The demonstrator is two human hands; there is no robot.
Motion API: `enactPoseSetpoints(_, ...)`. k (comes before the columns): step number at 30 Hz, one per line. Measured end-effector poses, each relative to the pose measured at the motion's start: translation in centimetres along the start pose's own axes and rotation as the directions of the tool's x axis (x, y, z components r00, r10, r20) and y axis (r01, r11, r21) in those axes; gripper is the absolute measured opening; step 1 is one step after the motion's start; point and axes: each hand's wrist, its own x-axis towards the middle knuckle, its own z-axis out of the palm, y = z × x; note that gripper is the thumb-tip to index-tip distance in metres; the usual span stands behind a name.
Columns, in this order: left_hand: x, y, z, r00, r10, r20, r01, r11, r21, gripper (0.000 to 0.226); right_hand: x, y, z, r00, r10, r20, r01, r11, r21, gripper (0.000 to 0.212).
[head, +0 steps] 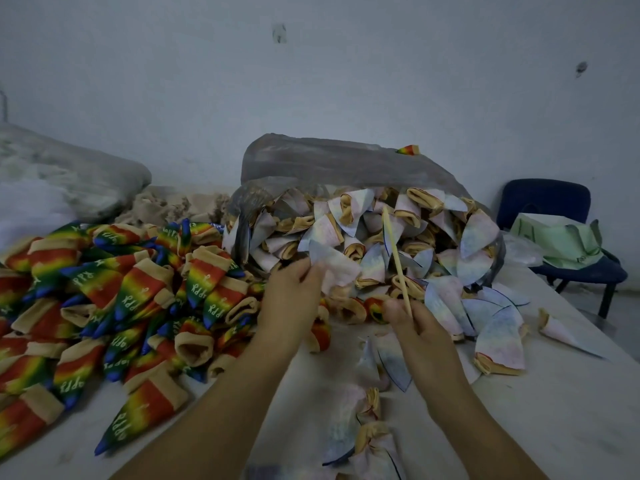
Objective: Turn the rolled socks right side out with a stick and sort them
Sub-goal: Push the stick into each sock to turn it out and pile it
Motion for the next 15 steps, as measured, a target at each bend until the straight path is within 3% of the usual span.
enactPoseSetpoints(2, -1.2, -0.9, 1.4, 0.957, -0.25, 0.148, 0.283, 0.92, -0.272, 0.022, 0.0, -0.4, 0.3, 0.998, -0.042, 0.045, 0.043, 0.999, -0.016, 0.025)
enactPoseSetpoints(5, -2.5, -2.6, 2.8, 0.89, -0.359, 0.281, 0.449, 0.794, -0.41, 0.017, 0.0, -0.8, 0.5, 0.992, -0.086, 0.09, 0.084, 0.996, 0.025, 0.023)
enactPoseSetpoints(12, -2.8, -3.6, 3.2, 0.907, -0.306, 0.289, 0.408, 0.807, -0.427, 0.013, 0.3, -0.1, 0.4, 0.998, -0.045, 0.048, 0.043, 0.998, 0.049, 0.018)
enactPoseSetpoints(15, -3.0, -3.5, 3.3, 0.936, -0.234, 0.263, 0.321, 0.873, -0.367, 0.019, 0.3, 0.1, 0.2, 1.0, 0.004, 0.026, -0.005, 0.998, 0.066, 0.014)
